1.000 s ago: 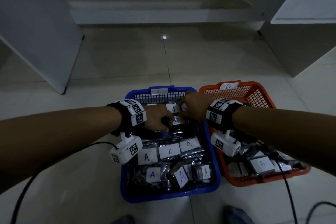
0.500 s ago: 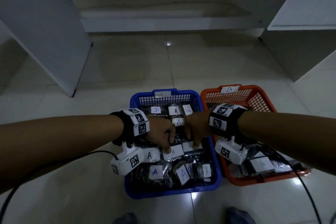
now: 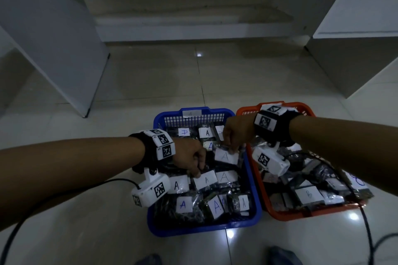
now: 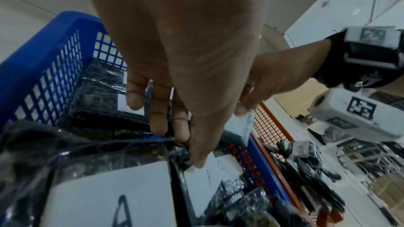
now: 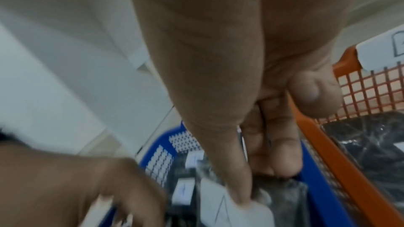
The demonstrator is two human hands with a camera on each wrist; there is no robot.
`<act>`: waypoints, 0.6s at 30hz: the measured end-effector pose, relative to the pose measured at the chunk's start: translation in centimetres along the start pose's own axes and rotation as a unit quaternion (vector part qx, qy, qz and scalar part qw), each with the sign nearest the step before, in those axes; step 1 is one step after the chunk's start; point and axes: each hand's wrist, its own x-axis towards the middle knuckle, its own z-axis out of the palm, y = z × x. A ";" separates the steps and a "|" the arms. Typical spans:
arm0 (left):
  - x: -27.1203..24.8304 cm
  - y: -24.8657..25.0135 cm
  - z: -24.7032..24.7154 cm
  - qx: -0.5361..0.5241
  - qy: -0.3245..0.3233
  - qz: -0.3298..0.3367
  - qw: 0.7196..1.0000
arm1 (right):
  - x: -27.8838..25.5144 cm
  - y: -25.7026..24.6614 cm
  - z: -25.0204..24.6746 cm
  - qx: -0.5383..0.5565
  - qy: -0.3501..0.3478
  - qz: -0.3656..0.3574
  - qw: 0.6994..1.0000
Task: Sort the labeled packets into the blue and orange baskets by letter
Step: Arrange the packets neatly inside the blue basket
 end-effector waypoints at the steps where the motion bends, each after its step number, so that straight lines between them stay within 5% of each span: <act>1: 0.0 -0.1 0.0 -0.004 0.001 0.001 1.000 | 0.0 0.2 -0.6 0.022 0.029 0.002 0.999; 6: 0.3 -0.5 -0.1 -0.016 0.041 0.001 0.999 | 1.8 0.7 -1.4 0.213 0.195 0.026 0.957; 12: 1.4 -1.9 -2.1 -0.039 0.175 -0.065 0.982 | 4.7 0.8 -0.3 0.272 0.171 0.084 0.943; 18: 2.6 -2.1 -3.1 0.012 0.107 -0.049 0.993 | 5.9 0.9 0.0 0.297 0.150 0.073 0.940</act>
